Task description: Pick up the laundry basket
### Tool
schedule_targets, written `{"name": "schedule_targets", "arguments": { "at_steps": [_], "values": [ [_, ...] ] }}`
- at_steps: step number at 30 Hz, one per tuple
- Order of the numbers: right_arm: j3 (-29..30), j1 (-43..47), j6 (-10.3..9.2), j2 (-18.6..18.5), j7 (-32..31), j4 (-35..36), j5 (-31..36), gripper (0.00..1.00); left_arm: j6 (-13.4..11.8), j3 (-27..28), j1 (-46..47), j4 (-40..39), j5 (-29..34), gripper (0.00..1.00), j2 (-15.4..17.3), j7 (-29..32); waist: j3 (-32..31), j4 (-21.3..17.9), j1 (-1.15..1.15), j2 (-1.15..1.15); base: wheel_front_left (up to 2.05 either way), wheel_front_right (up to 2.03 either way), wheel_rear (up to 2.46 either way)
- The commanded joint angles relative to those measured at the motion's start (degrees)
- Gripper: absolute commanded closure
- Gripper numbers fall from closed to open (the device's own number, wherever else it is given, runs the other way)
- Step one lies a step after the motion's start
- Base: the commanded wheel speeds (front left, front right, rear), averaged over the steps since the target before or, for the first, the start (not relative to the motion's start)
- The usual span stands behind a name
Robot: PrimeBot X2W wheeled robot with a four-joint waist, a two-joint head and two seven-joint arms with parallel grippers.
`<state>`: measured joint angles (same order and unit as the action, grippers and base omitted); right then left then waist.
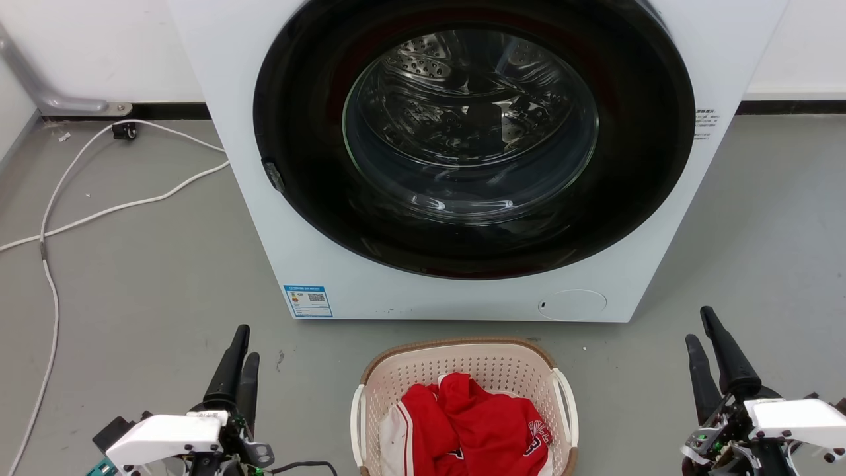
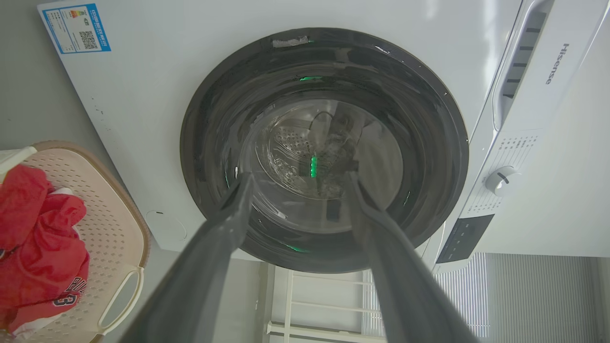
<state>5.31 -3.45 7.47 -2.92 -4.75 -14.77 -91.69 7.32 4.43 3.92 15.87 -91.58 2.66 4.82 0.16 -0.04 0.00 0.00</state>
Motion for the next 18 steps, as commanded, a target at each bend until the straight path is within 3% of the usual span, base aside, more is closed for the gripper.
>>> {"name": "schedule_targets", "arguments": {
  "at_steps": [1,6,18],
  "values": [
    [-0.29,-0.75,0.01,-0.13,0.63,1.51,0.94,0.00,0.03,-0.63,1.60,-1.14,0.88,0.00,0.21,-0.62,0.00,0.00,0.00,0.00,0.00,0.00,0.00],
    [-0.61,-0.51,0.01,-0.13,2.01,2.72,6.29,0.00,0.04,-0.98,1.88,-2.45,5.69,0.00,0.24,-2.01,0.03,0.03,0.00,0.00,0.00,0.00,0.00],
    [-1.59,0.20,0.02,-0.12,4.99,5.88,28.73,0.00,0.07,-2.22,2.08,-5.92,24.25,0.00,0.21,-5.00,0.06,0.00,0.00,0.00,0.00,0.00,0.00]
  ]
}}
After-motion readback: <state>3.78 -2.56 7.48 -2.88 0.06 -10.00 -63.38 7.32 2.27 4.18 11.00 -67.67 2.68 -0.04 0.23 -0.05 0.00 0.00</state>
